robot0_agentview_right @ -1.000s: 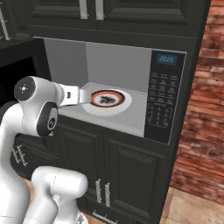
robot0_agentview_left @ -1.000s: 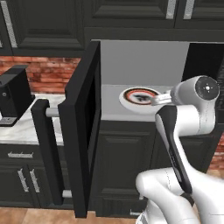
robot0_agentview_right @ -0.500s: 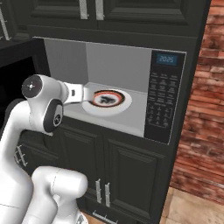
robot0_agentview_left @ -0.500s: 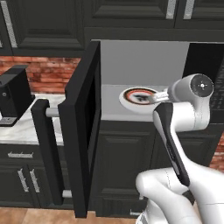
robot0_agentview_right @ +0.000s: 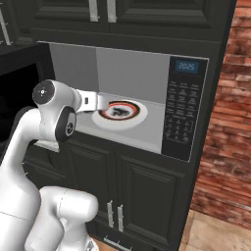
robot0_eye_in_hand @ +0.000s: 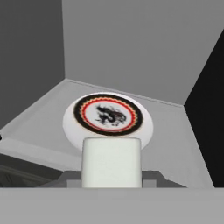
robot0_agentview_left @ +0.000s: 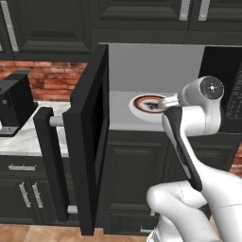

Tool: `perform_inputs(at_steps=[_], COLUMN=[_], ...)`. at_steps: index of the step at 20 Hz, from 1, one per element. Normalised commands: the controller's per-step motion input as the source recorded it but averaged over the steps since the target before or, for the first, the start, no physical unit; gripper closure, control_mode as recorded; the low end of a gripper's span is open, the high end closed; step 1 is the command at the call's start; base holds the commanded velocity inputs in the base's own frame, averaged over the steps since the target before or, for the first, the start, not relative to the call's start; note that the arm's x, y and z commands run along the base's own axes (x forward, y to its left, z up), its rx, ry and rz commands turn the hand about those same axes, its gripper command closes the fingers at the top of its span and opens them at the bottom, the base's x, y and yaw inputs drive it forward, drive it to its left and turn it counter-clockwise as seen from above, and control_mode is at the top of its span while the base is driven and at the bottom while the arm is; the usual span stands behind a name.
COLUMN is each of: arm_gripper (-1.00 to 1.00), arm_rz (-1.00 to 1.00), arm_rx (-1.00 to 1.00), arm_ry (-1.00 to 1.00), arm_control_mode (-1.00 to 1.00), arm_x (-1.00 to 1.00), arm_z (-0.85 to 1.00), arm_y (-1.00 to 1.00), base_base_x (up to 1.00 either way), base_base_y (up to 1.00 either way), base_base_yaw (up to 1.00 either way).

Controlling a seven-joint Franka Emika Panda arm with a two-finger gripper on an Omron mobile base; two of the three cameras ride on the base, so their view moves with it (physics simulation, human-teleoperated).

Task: Pick the marshmallow from the counter and place it in the microwave. Then turn on the microwave.

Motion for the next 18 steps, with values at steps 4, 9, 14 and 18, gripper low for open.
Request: perform_inputs(at_steps=[4, 9, 14, 18], arm_gripper=[1.00, 1.00, 1.00, 1.00], arm_rz=[0.00, 0.00, 0.00, 0.00], arm_rx=[0.00, 0.00, 0.00, 0.00], arm_ry=[0.03, 0.03, 0.02, 0.04], arm_control_mode=[-1.00, -1.00, -1.00, -1.00], arm_x=[0.23, 0.22, 0.22, 0.20], arm_z=[-0.08, -0.09, -0.09, -0.07], arm_y=[-0.01, 0.00, -0.02, -0.04], base_base_x=[0.00, 0.00, 0.00, 0.00], base_base_y=[0.00, 0.00, 0.00, 0.00], base_base_yaw=[0.00, 0.00, 0.00, 0.00])
